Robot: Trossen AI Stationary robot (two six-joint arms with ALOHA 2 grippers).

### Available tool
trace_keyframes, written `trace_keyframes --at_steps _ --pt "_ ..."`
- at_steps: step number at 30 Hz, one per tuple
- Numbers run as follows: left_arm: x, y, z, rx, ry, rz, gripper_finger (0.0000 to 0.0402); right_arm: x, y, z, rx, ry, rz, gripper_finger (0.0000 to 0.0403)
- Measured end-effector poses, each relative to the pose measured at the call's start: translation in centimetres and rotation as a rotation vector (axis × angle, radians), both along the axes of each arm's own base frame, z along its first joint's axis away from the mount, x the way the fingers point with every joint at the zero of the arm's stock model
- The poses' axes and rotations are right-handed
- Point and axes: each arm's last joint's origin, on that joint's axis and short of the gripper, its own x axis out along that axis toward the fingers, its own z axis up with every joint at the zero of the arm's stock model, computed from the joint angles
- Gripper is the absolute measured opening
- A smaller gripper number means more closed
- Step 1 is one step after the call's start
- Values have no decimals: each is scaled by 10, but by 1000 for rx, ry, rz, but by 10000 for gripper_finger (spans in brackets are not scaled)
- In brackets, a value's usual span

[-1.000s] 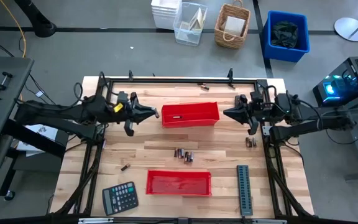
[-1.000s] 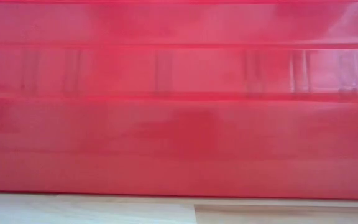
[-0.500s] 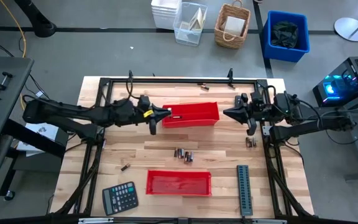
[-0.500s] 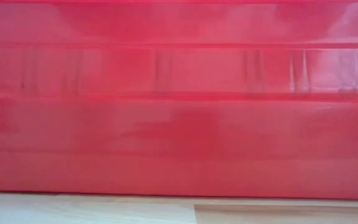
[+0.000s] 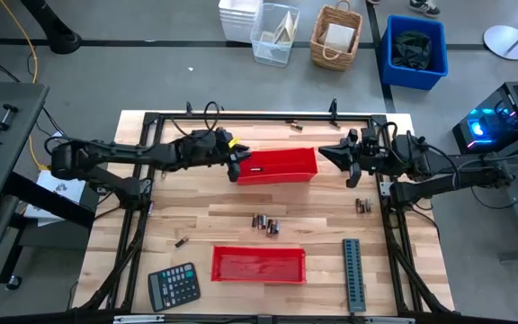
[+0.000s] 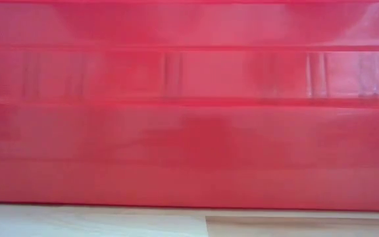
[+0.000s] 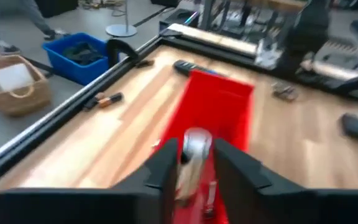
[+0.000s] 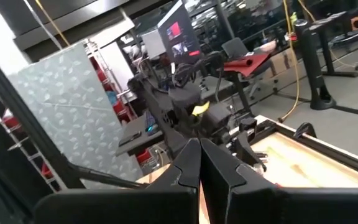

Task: Sort batteries
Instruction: Put the silver battery into the top red bin

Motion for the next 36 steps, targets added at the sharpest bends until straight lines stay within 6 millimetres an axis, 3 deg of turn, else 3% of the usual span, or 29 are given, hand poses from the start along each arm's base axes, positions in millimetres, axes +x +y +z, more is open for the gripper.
trace_keyframes --at_steps 5,8,13,16,22,29,33,36 --pt "-3 5 3 -50 -31 -35 184 -1 0 3 4 -29 -5 0" --pt "-12 0 21 -141 -125 -118 212 -1 0 5 4 -49 -3 0" --pt "-40 -20 62 -234 -325 -158 220 -3 0 8 4 -73 5 0" --pt "-59 -42 72 -214 -430 -148 211 -7 1 10 0 -88 41 0" --pt "-91 -81 50 -217 -562 -21 191 -28 2 18 -8 -136 107 0" --pt "-110 -87 34 -233 -573 49 168 -47 2 16 23 -101 112 0" --pt "-116 -81 25 -232 -397 104 163 -47 2 14 84 -87 119 0" --pt "-120 -69 29 -266 -196 223 164 -41 2 10 98 -60 117 0"
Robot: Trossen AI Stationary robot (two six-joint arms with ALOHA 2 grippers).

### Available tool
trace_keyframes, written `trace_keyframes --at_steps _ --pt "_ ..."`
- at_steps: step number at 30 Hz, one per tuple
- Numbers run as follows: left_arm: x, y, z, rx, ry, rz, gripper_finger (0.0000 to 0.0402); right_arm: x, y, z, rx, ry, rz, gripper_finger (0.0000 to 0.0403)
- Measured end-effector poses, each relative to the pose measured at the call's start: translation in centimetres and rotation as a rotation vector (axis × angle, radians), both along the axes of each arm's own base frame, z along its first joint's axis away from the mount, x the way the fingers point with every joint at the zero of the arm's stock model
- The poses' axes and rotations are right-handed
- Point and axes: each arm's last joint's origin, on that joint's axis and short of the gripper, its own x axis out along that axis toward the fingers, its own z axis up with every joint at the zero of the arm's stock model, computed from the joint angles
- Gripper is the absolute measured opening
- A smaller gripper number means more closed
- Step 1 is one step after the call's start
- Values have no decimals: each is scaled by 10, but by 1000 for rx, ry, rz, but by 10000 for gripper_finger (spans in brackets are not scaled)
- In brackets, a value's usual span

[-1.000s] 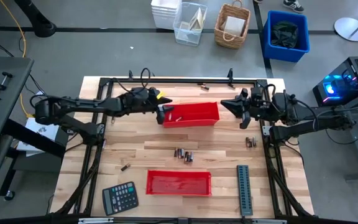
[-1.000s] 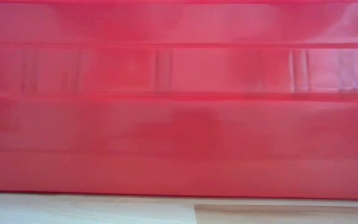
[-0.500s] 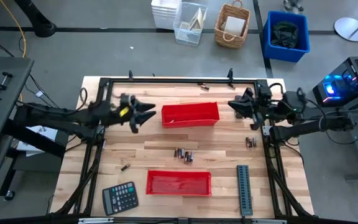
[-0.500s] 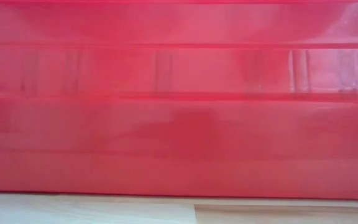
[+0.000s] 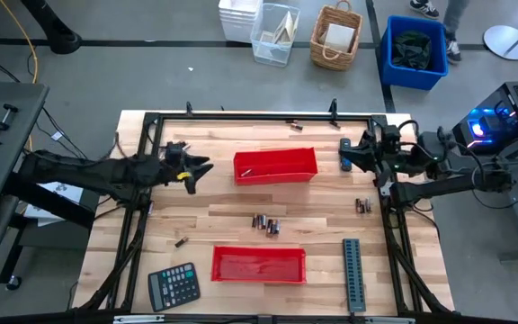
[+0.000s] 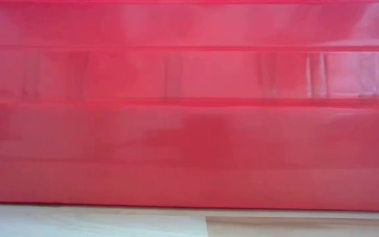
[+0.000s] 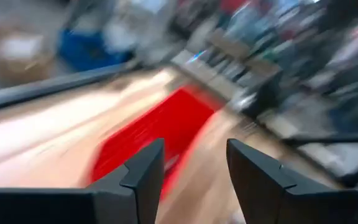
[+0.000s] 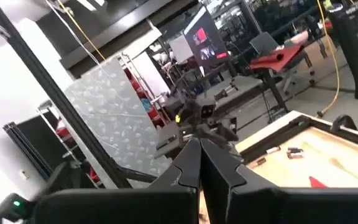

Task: Sort batteries
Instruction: Put the silver battery into the top red bin

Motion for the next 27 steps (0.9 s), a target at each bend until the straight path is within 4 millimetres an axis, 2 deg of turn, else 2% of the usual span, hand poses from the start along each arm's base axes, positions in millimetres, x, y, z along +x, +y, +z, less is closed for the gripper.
trace_keyframes --at_steps 3,6,10,13,16,21,27 --pt "-4 24 12 -81 241 142 167 13 -1 -6 4 50 -58 0" --pt "-7 57 25 -161 470 265 171 30 -3 -13 2 98 -129 0" --pt "5 106 26 -253 653 198 178 53 -7 -22 -1 132 -150 0" --pt "15 137 9 -322 823 173 181 64 -9 -25 0 129 -145 0" --pt "21 161 -22 -397 1023 152 182 69 -10 -25 8 101 -151 0" --pt "22 183 -66 -486 1271 119 182 70 -10 -21 8 63 -151 0" --pt "28 197 -93 -453 1362 48 182 70 -10 -21 3 62 -151 0"
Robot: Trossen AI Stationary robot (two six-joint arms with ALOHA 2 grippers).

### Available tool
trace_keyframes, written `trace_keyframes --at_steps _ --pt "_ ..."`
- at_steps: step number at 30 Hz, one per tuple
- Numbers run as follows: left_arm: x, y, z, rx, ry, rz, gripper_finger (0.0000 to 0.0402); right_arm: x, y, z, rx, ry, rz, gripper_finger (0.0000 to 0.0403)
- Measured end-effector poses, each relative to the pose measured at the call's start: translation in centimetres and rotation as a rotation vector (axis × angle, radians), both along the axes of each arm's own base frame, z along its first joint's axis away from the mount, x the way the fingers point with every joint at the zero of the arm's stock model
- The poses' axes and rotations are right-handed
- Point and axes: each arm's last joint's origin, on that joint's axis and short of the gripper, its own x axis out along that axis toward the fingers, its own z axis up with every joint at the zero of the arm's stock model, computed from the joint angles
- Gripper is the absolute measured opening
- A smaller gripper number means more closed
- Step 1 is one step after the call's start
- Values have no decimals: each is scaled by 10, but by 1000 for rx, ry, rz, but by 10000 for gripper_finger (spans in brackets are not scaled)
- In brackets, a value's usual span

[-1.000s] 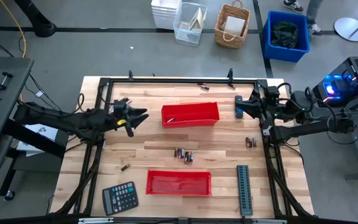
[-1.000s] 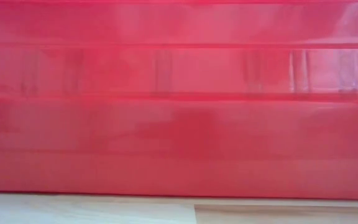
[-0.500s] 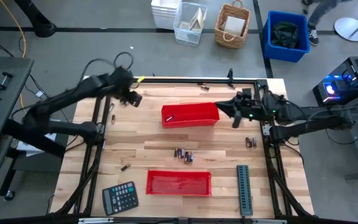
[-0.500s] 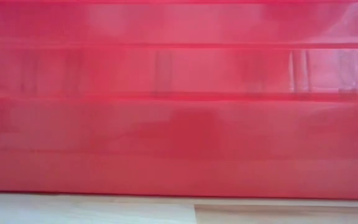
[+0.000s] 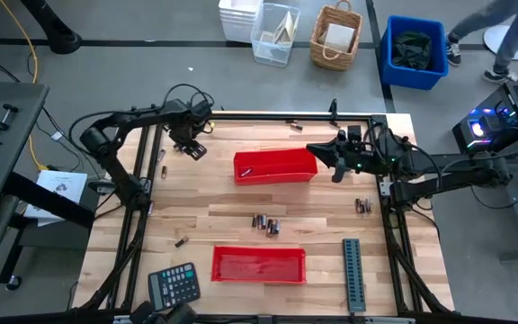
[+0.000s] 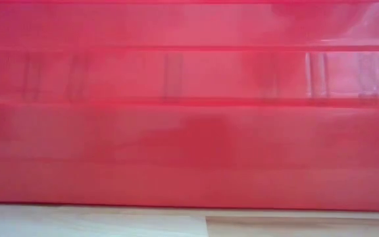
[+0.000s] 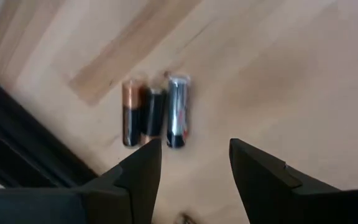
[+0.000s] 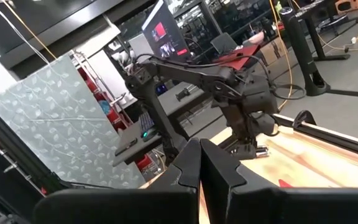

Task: Sort batteries
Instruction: Put the silver battery into the top red bin

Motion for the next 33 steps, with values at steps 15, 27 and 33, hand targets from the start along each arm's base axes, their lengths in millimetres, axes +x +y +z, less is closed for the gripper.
trace_keyframes --at_steps 15,27,33 --pt "2 11 -11 -30 -54 -73 182 0 0 0 -3 2 1 0" --pt "4 16 -35 -99 2 -65 182 0 0 0 4 1 1 0" --pt "4 13 -34 -121 9 -101 136 0 0 0 -1 3 1 0"
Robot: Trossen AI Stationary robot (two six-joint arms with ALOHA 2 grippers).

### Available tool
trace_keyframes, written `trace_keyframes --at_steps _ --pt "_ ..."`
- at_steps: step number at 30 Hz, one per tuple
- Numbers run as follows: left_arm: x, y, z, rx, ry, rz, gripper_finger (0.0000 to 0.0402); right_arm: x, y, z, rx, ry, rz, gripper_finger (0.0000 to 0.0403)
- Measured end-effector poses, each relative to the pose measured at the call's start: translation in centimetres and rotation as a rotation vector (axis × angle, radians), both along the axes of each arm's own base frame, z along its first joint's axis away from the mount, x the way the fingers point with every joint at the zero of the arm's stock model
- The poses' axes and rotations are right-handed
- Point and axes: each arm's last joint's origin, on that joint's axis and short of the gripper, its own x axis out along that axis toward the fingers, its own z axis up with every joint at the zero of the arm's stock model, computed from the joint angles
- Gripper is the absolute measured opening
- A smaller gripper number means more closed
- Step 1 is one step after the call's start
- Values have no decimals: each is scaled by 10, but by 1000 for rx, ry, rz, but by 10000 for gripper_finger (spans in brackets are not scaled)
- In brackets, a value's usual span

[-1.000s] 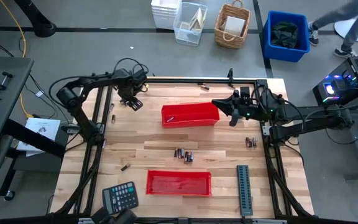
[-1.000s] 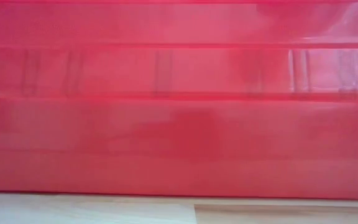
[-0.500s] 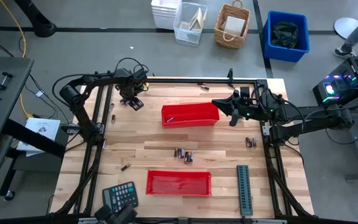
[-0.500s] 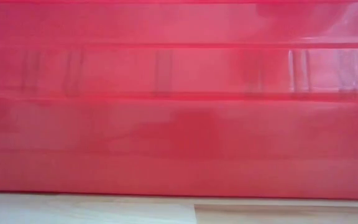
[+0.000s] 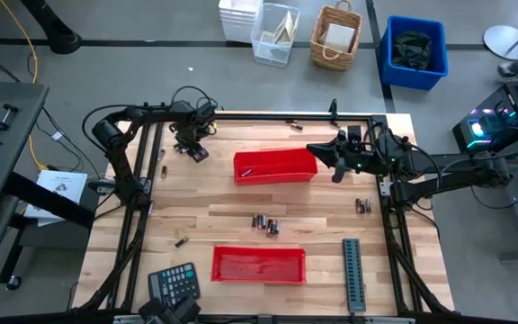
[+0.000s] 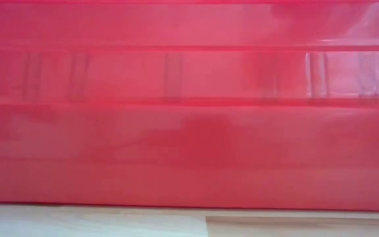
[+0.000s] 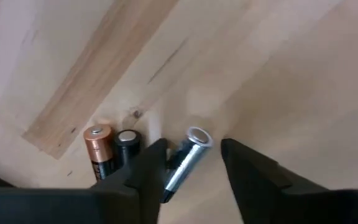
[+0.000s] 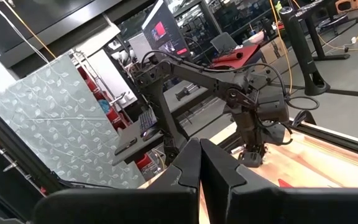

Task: Sort batteries
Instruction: Put the silver battery into the top red bin

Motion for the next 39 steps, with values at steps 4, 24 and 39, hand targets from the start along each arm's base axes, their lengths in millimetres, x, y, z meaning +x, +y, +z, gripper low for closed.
trace_keyframes --at_steps 4,24,39 --pt "0 -4 0 -31 12 -17 41 0 0 0 -2 0 0 0" --pt "47 -11 74 52 -199 -104 26 -9 4 16 -62 -123 122 0" --pt "81 -120 174 276 -1074 -77 24 -54 5 40 -157 -262 112 0"
